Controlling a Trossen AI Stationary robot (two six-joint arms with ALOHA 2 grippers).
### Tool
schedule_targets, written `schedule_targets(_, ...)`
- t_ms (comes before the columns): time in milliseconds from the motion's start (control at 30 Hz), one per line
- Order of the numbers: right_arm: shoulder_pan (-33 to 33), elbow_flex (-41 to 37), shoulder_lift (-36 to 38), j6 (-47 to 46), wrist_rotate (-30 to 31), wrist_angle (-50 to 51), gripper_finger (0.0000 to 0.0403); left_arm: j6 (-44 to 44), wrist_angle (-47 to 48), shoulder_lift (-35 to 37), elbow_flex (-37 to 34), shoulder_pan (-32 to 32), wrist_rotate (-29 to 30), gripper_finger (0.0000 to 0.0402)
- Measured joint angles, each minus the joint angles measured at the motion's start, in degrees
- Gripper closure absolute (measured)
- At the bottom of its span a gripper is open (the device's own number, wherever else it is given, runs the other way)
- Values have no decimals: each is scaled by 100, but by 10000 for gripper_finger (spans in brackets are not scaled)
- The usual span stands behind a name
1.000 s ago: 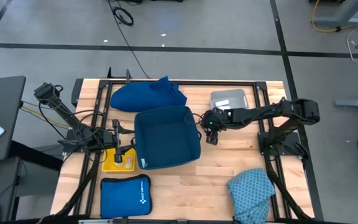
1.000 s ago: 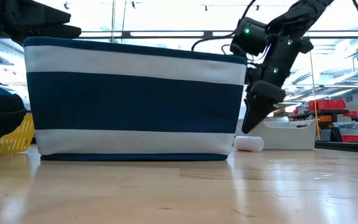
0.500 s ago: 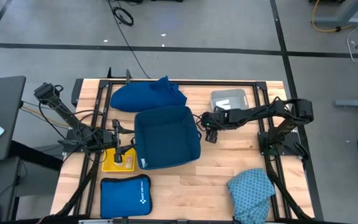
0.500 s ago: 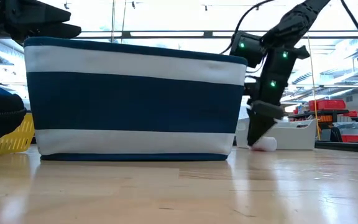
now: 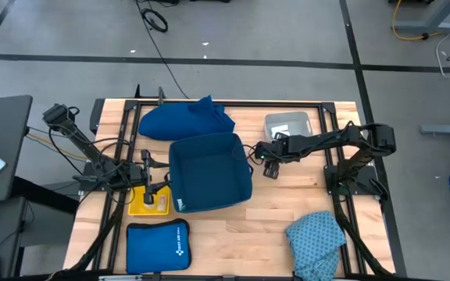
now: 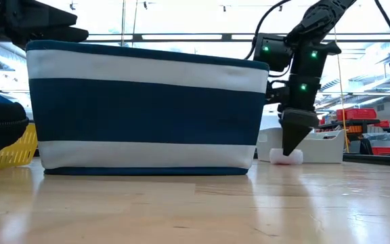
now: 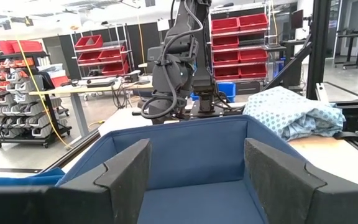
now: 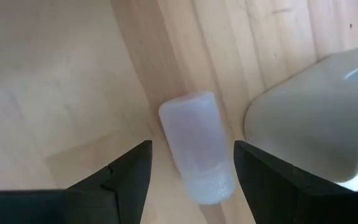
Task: Pick & place medical supplies in basket/bin
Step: Put the white medicine bottle into the yellow bin
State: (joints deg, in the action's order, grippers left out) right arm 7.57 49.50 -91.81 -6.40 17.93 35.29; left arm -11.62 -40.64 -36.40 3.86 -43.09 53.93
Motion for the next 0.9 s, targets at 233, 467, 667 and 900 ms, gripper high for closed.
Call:
schedule_targets(233, 0, -142, 0, 900, -41, -83, 168, 16, 14, 0, 0, -4, -16, 141)
schedule_targets(467, 0, -391, -2, 1470, -190, -435, 168, 4, 13, 0, 0, -4, -17, 141)
schedule_targets(667, 0, -393, -2, 1225, -484, -593, 203, 4, 12, 0, 0, -4, -17, 141)
schedule_targets(900, -157, -388, 1, 423, -675, -592, 274, 2, -34, -2, 0, -4, -51, 141)
